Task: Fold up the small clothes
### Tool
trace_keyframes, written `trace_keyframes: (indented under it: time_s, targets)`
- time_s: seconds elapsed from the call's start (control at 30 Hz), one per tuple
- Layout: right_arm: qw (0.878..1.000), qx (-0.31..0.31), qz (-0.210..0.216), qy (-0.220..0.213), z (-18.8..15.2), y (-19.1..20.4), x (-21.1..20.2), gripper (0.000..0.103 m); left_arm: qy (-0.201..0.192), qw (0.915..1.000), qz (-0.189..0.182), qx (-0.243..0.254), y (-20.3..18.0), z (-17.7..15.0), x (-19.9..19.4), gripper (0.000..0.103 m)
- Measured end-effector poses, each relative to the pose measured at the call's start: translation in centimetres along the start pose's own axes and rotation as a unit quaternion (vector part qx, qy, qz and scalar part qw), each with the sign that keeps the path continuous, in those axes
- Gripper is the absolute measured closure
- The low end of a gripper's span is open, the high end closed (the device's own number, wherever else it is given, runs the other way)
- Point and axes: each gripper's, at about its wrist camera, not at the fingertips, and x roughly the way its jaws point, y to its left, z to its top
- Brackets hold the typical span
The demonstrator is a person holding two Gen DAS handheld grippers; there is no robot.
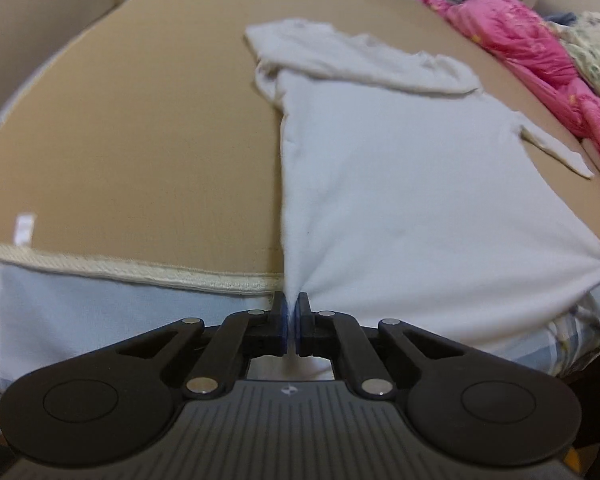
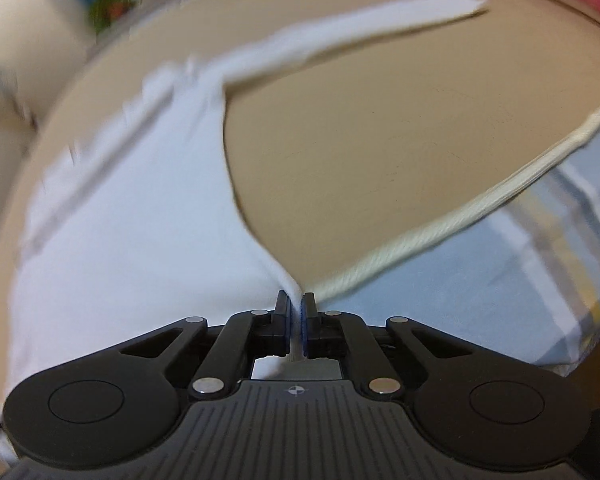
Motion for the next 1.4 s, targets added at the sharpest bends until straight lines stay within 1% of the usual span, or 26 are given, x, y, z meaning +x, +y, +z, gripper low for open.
trace_keyframes:
  time_s: [0.03,0.1,0.17,0.2,0.23,0.27,0.3,0.33,0.37,0.4,0.47,0.5,0.57,0.6,0.63,0.67,0.73,0.83,0.93,1.0,1.07,1.13,1.23,1.27,1.37,1.4]
  targets:
    - [1.000,-0.004,-0.009,0.004,-0.1,-0.2,0.0,0.099,0.002,1.0000,-0.001,-0.002,-0.2,-0.2,-0.2,0.100]
    - [0.999,-0.002,-0.023,0.033,-0.4,-0.3,1.1,0.099,0.017,0.9998,0.011,-0.002,-0.4,-0.6,0.2,0.099]
    - [0.997,-0.010,-0.042,0.064,-0.8,-0.1,2.5,0.099,0.043,0.9987,0.026,0.006,-0.5,-0.6,1.5,0.096]
    - [0.996,-0.014,-0.048,0.074,-1.0,0.1,2.9,0.098,0.054,0.9974,0.046,0.008,-0.6,-0.6,2.1,0.095]
    - [0.995,-0.021,-0.063,0.075,-1.1,0.2,3.1,0.097,0.045,0.9967,0.067,0.007,-0.5,-0.4,2.0,0.095]
    - [0.994,-0.028,-0.083,0.059,-1.2,0.5,2.8,0.091,0.026,0.9970,0.072,0.006,-0.6,-0.2,1.6,0.093]
    - [0.993,-0.038,-0.103,0.030,-1.1,1.0,2.1,0.086,0.001,0.9979,0.065,0.002,-0.5,0.1,0.7,0.091]
    - [0.992,-0.048,-0.113,0.006,-1.0,1.5,1.5,0.084,-0.024,0.9986,0.048,-0.002,-0.5,0.5,-0.1,0.084]
    - [0.992,-0.058,-0.109,-0.013,-1.0,2.0,1.0,0.076,-0.044,0.9987,0.026,-0.004,-0.7,0.7,-0.7,0.077]
    - [0.993,-0.067,-0.096,-0.023,-0.9,2.4,0.7,0.068,-0.054,0.9985,0.008,-0.003,-1.0,0.9,-0.9,0.075]
    - [0.995,-0.082,-0.043,-0.023,-1.0,3.5,0.9,0.064,-0.042,0.9989,-0.022,0.005,-2.0,1.0,-0.2,0.072]
    - [0.996,-0.089,-0.016,-0.006,-1.1,3.9,1.5,0.062,-0.021,0.9992,-0.033,0.008,-2.4,0.9,0.6,0.068]
    - [0.993,-0.103,0.015,0.054,-1.8,4.9,3.8,0.055,0.042,0.9984,-0.030,0.024,-3.4,0.4,3.0,0.044]
    - [0.990,-0.111,0.009,0.087,-2.1,5.2,5.0,0.055,0.067,0.9968,-0.015,0.039,-3.8,0.0,4.0,0.045]
    - [0.987,-0.120,-0.011,0.104,-2.6,5.4,6.0,0.055,0.066,0.9958,-0.001,0.063,-4.4,-0.2,4.3,0.044]
    - [0.986,-0.129,-0.018,0.100,-2.7,5.7,6.2,0.056,0.057,0.9955,0.009,0.075,-5.0,0.0,4.0,0.044]
    - [0.987,-0.141,-0.021,0.071,-2.3,6.7,5.1,0.056,0.012,0.9957,0.015,0.091,-5.7,0.5,2.5,0.040]
    - [0.987,-0.163,-0.004,-0.011,-0.9,8.6,2.7,0.056,-0.058,0.9934,0.025,0.095,-6.4,1.4,0.7,0.033]
    - [0.983,-0.161,0.029,-0.081,1.3,10.3,0.3,0.056,-0.117,0.9890,0.038,0.082,-6.9,2.6,-0.3,0.022]
    - [0.977,-0.157,0.061,-0.127,3.1,11.6,-1.6,0.054,-0.151,0.9839,0.049,0.081,-7.4,3.1,-0.6,0.021]
    - [0.969,-0.167,0.082,-0.165,5.2,12.6,-2.7,0.052,-0.171,0.9806,0.050,0.082,-8.2,3.9,-0.7,0.020]
    - [0.959,-0.202,0.098,-0.171,7.5,14.3,-2.3,0.046,-0.182,0.9783,0.054,0.084,-9.0,3.5,-1.4,0.020]
    - [0.950,-0.236,0.104,-0.178,9.5,15.2,0.7,0.046,-0.187,0.9763,0.079,0.075,-9.7,4.0,-0.8,0.019]
    - [0.951,-0.235,0.105,-0.172,9.6,15.1,1.7,0.046,-0.185,0.9768,0.083,0.068,-9.8,4.4,-0.5,0.019]
    - [0.975,-0.177,0.083,-0.103,10.6,14.8,4.7,0.047,-0.177,0.9784,0.096,0.048,-9.8,5.9,0.6,0.019]
    - [0.978,-0.154,0.097,-0.097,11.4,14.6,5.0,0.048,-0.177,0.9777,0.105,0.043,-9.4,6.2,0.6,0.019]
